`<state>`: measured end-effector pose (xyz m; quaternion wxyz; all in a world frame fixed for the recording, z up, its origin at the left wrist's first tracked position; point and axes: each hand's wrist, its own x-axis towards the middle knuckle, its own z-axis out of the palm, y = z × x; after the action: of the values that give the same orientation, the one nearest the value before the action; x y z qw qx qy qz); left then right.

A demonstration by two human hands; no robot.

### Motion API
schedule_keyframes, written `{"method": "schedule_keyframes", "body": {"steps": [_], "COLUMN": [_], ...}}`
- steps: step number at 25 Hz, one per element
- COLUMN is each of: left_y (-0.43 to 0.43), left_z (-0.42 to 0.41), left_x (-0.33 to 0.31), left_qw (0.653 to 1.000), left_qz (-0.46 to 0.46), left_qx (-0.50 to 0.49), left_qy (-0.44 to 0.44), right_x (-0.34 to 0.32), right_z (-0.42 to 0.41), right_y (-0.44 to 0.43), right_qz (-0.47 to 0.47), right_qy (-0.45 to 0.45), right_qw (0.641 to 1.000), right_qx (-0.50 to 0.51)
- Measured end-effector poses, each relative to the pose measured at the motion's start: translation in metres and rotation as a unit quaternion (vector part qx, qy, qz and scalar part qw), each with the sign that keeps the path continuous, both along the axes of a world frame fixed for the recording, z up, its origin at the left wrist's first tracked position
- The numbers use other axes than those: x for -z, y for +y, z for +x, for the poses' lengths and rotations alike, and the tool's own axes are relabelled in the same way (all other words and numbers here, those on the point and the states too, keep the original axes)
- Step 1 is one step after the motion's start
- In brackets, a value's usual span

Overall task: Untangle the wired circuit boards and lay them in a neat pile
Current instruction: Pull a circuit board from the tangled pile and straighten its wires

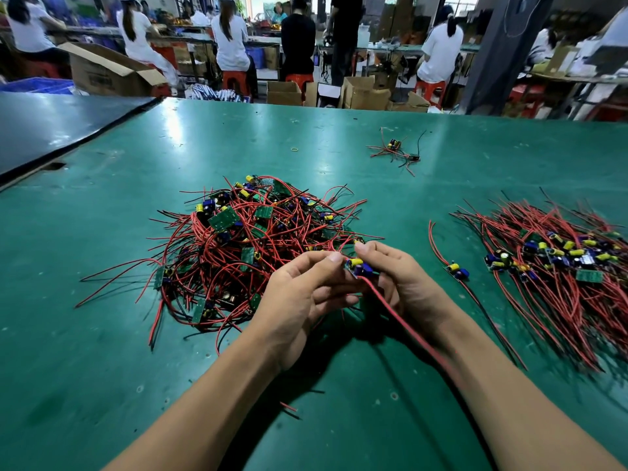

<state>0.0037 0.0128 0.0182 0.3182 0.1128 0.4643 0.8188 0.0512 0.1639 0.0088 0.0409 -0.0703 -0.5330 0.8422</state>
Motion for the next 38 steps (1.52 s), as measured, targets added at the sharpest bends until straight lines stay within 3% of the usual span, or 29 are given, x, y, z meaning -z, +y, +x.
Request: {"method": "schedule_keyframes", "body": {"steps": [5, 11, 18, 26, 33, 38], "left_y": [0.000, -0.004, -0.001, -0.001, 0.001, 0.001], "left_z": [0.000, 0.002, -0.001, 0.006, 0.003, 0.004], "left_x": [0.003, 0.008, 0.005, 0.006, 0.008, 0.008], "left_qw": [1.000, 0.985, 0.983, 0.982, 0.988, 0.984], "left_qz": [-0.006, -0.108, -0.137, -0.133, -0.117, -0.117], "left_qx": [0.008, 0.068, 0.076, 0.084, 0.048, 0.064], "left_qy": [0.004, 0.112, 0.092, 0.108, 0.094, 0.121], "right_x": [0.003, 0.007, 0.001, 0.003, 0.004, 0.001], "right_z": [-0.001, 0.004, -0.005, -0.007, 0.006, -0.001], "right_y": [0.004, 0.005, 0.013, 0.007, -0.005, -0.003], "right_qz": [0.043, 0.153, 0.082, 0.146, 0.098, 0.129], "right_qy": [-0.003, -0.030, -0.019, 0.010, -0.050, -0.078], "right_qw": [0.999, 0.988, 0.992, 0.981, 0.991, 0.988], "right_qx": [-0.007, -0.012, 0.092, 0.126, -0.077, 0.044]}}
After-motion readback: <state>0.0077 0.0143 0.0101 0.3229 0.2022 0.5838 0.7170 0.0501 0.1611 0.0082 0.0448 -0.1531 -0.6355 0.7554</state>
